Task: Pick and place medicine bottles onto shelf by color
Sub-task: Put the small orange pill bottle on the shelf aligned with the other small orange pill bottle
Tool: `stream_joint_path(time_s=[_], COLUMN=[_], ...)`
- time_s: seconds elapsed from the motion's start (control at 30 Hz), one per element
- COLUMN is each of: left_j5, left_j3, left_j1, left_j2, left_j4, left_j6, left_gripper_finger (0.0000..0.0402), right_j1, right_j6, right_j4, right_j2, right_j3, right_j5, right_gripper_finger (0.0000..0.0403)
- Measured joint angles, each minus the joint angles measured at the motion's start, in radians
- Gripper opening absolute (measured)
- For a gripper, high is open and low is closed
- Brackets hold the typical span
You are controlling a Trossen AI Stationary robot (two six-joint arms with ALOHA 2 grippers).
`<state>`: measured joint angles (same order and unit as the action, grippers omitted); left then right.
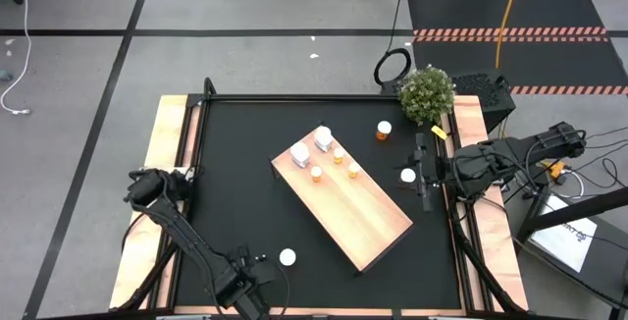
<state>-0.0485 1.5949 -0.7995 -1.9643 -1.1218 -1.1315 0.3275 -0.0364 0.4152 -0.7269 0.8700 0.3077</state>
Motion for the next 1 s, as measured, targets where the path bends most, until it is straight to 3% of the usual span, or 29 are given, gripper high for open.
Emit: stream_joint_path(time_s=[1.0], left_j5=[-0.005], left_j3=[-0.063], left_j1=[-0.006], left_j2=[-0.013], left_j4=[0.034], left_j6=[0.011], left_gripper_finger=[0.0251], right_j1=[0.0], right_j6=[-0.01], right_j4=[0.019], right_j2=[0.0], right_j3=[0.0], right_j5=[0.001], right_gripper_finger=[0.016])
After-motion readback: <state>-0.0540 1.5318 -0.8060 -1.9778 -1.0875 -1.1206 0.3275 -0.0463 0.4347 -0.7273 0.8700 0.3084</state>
